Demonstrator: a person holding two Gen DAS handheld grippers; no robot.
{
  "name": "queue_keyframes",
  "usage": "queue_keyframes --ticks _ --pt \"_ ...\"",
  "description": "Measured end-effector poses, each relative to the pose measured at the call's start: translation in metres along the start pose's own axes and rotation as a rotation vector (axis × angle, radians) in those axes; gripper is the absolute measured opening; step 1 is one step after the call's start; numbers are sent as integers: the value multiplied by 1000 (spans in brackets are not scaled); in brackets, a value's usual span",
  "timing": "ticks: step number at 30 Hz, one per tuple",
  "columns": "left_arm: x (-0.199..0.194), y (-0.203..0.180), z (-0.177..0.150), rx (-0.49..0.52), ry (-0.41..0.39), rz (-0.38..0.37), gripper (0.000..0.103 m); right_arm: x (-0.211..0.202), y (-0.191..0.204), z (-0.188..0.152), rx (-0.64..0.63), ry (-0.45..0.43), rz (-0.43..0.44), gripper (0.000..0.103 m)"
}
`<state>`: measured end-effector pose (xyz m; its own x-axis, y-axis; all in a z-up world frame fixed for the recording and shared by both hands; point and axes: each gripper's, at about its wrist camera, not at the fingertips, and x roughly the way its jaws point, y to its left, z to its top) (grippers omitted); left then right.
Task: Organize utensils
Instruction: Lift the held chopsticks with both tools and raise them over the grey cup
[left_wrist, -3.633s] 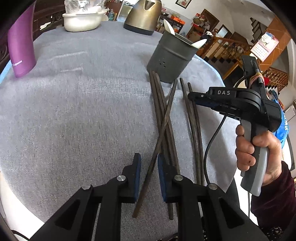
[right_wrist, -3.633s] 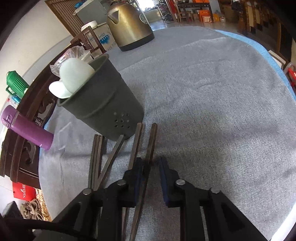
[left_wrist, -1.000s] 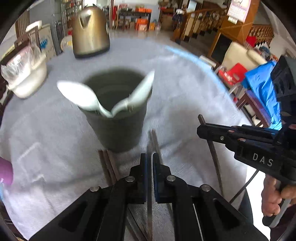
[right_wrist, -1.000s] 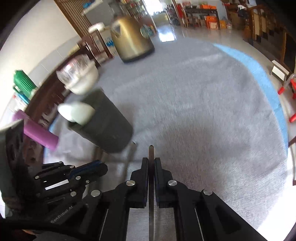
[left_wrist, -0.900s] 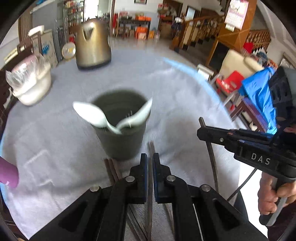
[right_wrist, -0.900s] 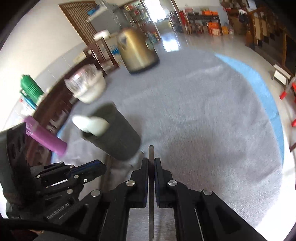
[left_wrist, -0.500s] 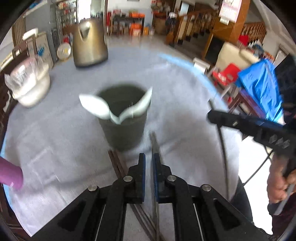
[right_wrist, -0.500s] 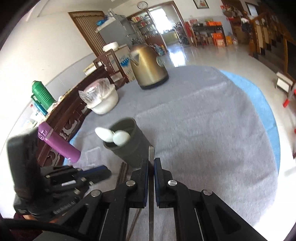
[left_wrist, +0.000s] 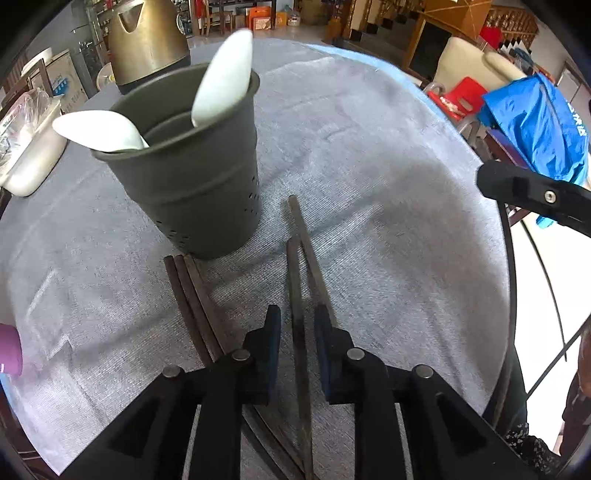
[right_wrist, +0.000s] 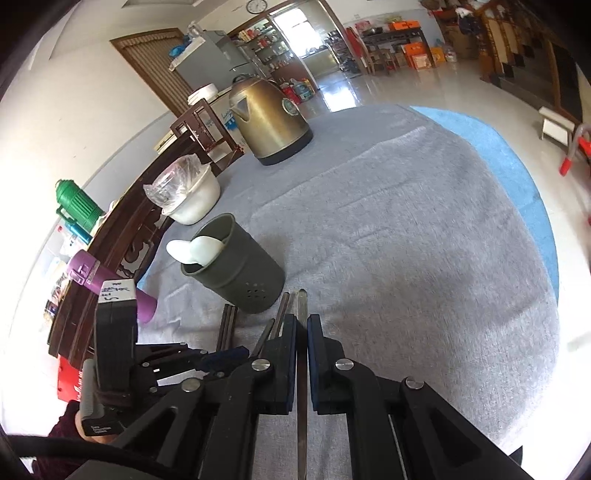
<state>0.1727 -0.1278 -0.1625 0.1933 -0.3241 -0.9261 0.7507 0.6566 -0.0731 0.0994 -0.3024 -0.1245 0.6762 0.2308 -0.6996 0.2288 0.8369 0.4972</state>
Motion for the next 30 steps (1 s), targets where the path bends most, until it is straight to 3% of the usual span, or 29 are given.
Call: queue_keyframes --ticks 10,12,15,22,30 --pt "11 -1 17 -37 0 1 18 2 2 -4 -1 1 12 6" --pt "13 -3 21 -41 -9 9 8 1 4 -4 -4 -1 14 6" --pt "9 -4 22 -57 -28 25 6 -2 9 -4 -15 -13 19 6" --pt "-54 -3 22 -70 -203 23 6 -22 25 4 -56 -89 44 6" --pt "-157 3 20 -93 -451 15 6 -57 59 27 -114 -272 108 6"
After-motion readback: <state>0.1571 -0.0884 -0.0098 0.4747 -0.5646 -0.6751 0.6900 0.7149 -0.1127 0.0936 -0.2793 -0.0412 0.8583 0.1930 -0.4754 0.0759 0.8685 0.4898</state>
